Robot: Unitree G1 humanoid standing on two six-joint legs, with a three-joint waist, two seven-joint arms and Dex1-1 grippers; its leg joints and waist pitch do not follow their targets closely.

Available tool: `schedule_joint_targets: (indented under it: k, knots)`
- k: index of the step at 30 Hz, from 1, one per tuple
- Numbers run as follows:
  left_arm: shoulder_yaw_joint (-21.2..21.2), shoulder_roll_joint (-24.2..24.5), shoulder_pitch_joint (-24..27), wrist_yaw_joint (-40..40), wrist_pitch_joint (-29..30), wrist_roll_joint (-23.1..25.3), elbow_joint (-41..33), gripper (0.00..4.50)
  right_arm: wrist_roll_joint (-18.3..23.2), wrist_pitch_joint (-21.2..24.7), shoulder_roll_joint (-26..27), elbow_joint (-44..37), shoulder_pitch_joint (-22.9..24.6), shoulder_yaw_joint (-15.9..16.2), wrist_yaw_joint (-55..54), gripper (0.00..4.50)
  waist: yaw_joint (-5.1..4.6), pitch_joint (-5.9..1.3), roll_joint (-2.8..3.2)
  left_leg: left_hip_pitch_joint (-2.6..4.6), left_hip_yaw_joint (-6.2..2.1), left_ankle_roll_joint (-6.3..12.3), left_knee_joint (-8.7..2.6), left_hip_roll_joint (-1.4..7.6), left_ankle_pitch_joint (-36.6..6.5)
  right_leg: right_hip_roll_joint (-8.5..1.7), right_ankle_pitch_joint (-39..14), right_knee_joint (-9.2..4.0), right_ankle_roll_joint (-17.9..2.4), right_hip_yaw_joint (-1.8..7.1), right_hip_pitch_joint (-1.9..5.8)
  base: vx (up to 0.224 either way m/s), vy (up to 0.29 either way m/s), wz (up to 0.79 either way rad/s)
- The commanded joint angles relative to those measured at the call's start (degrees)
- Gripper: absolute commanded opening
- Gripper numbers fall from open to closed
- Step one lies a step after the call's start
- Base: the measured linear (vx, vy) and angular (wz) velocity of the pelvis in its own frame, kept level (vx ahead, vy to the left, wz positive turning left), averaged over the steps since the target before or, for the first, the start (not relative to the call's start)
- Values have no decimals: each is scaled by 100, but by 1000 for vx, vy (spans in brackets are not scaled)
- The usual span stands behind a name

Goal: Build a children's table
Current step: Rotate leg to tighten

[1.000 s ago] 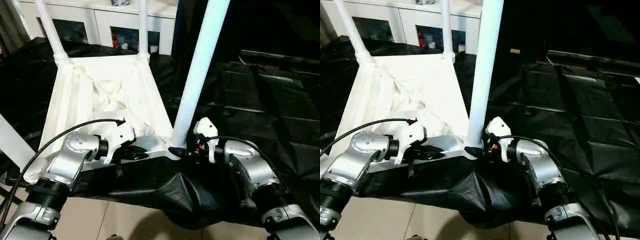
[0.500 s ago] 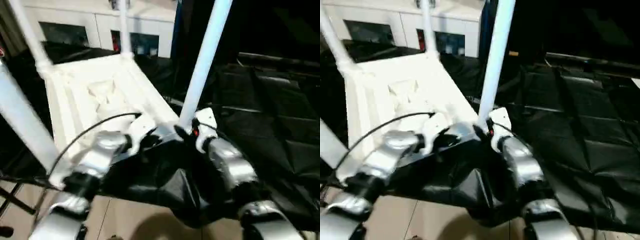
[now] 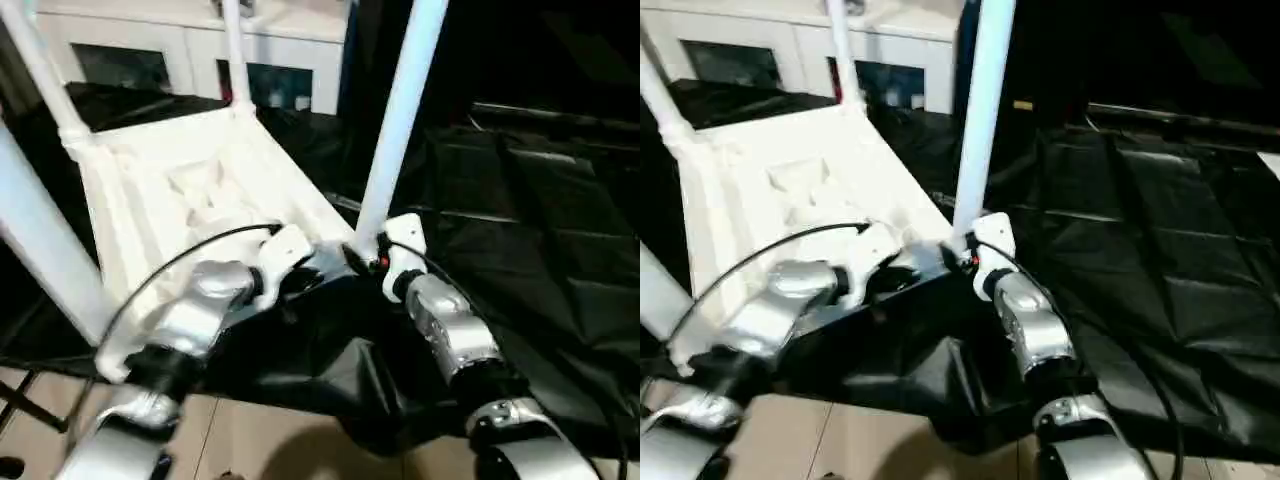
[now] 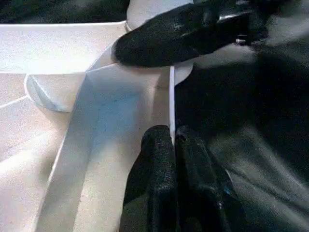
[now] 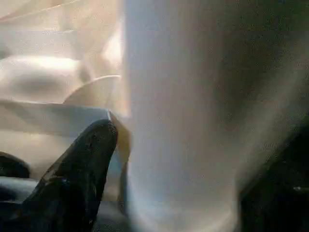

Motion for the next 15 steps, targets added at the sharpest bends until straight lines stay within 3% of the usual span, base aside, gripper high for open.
schedule_joint_targets:
  k: [1,5,8,13,15]
  knots:
    - [-213,-102,90,-583,-235,-388,-255,0,74,110,-94,-223,-81,180,463,370,-4,-371,39,13,8,121,-331,103,-961,-375,-477,-363,-1168,235,285,0,0,0]
    - [-177,135,158,-854,-235,-453,-351,0,209,139,-569,-527,89,334,1484,370,27,-383,18,18,15,243,-311,106,-799,-364,-71,-322,-1294,217,322,0,0,0]
    - [-174,364,236,-1109,-262,-495,-450,0,279,210,-857,-659,184,439,2078,370,36,-370,-16,9,21,309,-313,110,-814,-384,-210,-334,-1303,220,321,0,0,0]
    - [-166,599,329,-1380,-288,-564,-560,0,356,238,-1020,-718,213,489,2424,370,40,-360,-15,16,18,259,-323,122,-880,-382,-457,-340,-1300,214,304,0,0,0]
    - [-149,681,353,-1445,-304,-586,-568,0,385,270,-1050,-726,207,484,2510,336,37,-360,-13,25,16,213,-322,124,-908,-389,-535,-345,-1289,217,301,0,0,0]
